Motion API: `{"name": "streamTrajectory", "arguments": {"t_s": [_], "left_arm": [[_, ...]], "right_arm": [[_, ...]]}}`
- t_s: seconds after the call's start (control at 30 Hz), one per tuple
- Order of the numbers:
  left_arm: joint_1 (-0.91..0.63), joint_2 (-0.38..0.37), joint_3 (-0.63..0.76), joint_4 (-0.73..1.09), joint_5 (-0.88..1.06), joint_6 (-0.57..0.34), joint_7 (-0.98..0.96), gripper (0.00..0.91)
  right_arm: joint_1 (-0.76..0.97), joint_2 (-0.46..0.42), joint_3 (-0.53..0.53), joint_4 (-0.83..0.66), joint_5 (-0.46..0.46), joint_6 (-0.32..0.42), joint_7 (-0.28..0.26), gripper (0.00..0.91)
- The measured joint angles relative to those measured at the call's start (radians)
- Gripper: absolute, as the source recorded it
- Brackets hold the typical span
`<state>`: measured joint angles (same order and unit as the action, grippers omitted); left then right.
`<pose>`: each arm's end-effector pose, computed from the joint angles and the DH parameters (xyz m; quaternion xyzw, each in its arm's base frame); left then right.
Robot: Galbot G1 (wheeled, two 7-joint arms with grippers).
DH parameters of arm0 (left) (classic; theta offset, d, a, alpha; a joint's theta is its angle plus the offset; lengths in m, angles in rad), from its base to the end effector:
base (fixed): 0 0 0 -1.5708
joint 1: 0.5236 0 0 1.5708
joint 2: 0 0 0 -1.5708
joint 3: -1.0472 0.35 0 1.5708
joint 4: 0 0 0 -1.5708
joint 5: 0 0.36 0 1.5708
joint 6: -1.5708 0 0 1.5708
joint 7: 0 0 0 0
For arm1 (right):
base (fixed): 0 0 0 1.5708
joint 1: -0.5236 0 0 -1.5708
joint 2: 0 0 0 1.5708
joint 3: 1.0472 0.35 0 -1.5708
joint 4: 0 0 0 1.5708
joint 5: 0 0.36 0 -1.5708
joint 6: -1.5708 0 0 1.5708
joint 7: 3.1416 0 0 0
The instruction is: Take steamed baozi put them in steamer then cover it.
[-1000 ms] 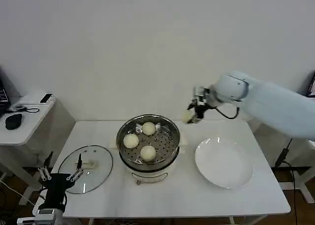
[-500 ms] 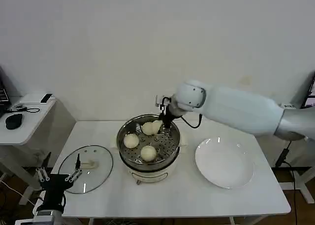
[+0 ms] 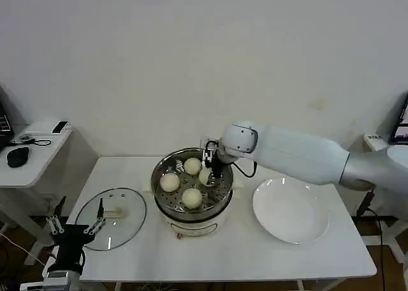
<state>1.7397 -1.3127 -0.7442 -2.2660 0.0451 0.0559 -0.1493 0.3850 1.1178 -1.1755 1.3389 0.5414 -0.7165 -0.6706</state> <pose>0.1438 0.0890 -0.2492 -0.0810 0.9783 0.1905 0.0022 0.5298 0.1230 -0.1192 0.4824 -0.6425 0.4857 0.3443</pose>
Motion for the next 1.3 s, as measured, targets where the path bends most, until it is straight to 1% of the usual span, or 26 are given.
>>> {"name": "streamTrajectory", "arguments": {"t_s": [0.1, 0.13, 0.27, 0.5, 0.6, 0.73, 0.87, 1.0, 1.1, 1.2, 1.3], "left_arm": [[-0.001, 0.000, 0.001, 0.001, 0.000, 0.000, 0.000, 0.907], [-0.001, 0.000, 0.001, 0.001, 0.000, 0.001, 0.000, 0.907], [0.000, 0.000, 0.001, 0.001, 0.000, 0.001, 0.000, 0.907], [-0.001, 0.000, 0.002, 0.001, 0.001, 0.002, 0.000, 0.907], [-0.001, 0.000, 0.002, 0.001, -0.001, 0.002, 0.000, 0.907], [-0.002, 0.004, 0.002, 0.006, -0.007, 0.002, -0.001, 0.907], [-0.006, 0.007, 0.006, 0.013, -0.014, 0.002, -0.008, 0.907], [-0.009, 0.012, 0.009, 0.024, -0.025, 0.000, -0.014, 0.907], [-0.016, 0.016, 0.008, 0.035, -0.031, -0.005, -0.022, 0.907], [-0.024, 0.023, 0.005, 0.050, -0.031, -0.014, -0.032, 0.907], [-0.032, 0.030, 0.002, 0.067, -0.020, -0.021, -0.035, 0.907]], "right_arm": [[-0.007, -0.002, 0.003, 0.000, -0.008, -0.002, -0.001, 0.665], [-0.009, -0.003, 0.004, 0.000, -0.010, -0.003, -0.001, 0.907], [-0.014, -0.010, 0.011, 0.005, -0.014, -0.004, -0.002, 0.907], [-0.009, -0.032, 0.033, 0.028, -0.009, -0.008, 0.016, 0.907], [-0.007, -0.050, 0.049, 0.046, 0.001, -0.008, 0.030, 0.907], [-0.017, -0.084, 0.083, 0.086, 0.018, -0.006, 0.066, 0.907], [-0.048, -0.129, 0.139, 0.143, 0.020, 0.006, 0.131, 0.907], [-0.122, -0.179, 0.220, 0.202, 0.001, 0.037, 0.220, 0.907], [-0.210, -0.217, 0.306, 0.244, -0.028, 0.088, 0.300, 0.907], [-0.319, -0.242, 0.412, 0.281, -0.065, 0.159, 0.382, 0.907], [-0.453, -0.253, 0.542, 0.315, -0.113, 0.240, 0.457, 0.907]]}}
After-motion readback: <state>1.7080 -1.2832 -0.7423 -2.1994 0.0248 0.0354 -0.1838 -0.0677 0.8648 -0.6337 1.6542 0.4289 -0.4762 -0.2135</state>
